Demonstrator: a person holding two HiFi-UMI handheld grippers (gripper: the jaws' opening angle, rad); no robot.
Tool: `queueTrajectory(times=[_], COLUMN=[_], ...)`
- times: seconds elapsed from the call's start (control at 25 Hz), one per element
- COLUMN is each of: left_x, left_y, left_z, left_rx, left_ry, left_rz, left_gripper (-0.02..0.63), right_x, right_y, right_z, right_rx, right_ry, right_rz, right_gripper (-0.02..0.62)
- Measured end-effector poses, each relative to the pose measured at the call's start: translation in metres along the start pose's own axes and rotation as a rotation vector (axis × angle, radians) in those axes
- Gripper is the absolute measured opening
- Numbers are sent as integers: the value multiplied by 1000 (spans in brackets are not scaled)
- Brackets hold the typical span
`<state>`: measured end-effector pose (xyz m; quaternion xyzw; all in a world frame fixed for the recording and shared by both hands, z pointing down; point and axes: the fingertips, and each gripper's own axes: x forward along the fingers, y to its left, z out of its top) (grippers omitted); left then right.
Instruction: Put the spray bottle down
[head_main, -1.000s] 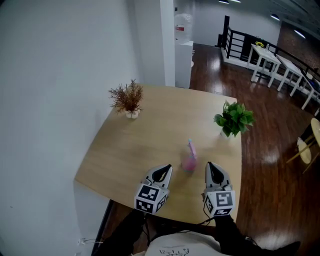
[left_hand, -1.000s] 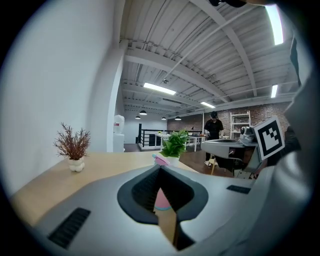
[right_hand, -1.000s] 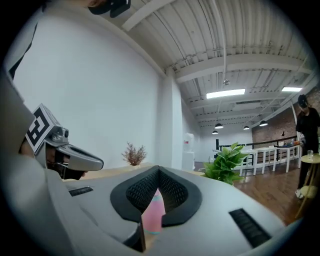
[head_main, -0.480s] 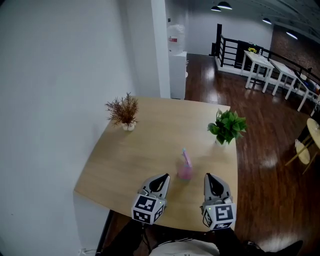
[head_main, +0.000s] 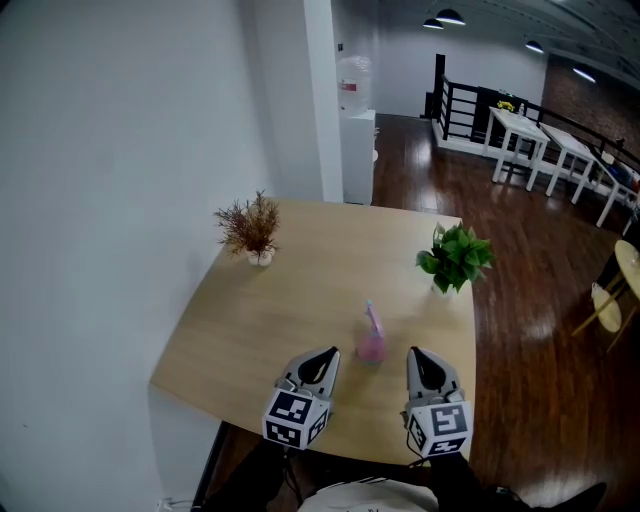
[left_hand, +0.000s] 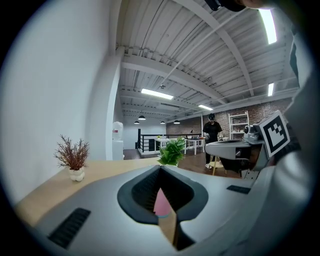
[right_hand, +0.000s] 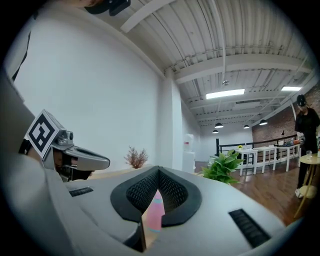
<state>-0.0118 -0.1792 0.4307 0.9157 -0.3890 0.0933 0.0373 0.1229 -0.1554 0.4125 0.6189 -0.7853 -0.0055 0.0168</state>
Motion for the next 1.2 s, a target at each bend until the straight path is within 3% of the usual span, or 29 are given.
queueTrajectory(times=[1.2], left_x=[-8], left_y=[-7], left_z=[2], left_rx=[-17], left_ry=[-13], left_rz=[8], left_gripper=[5], right_x=[0], right_y=[10], right_z=[-3], right_rx=[4], right_ry=[22], right_rz=[39], right_gripper=[0])
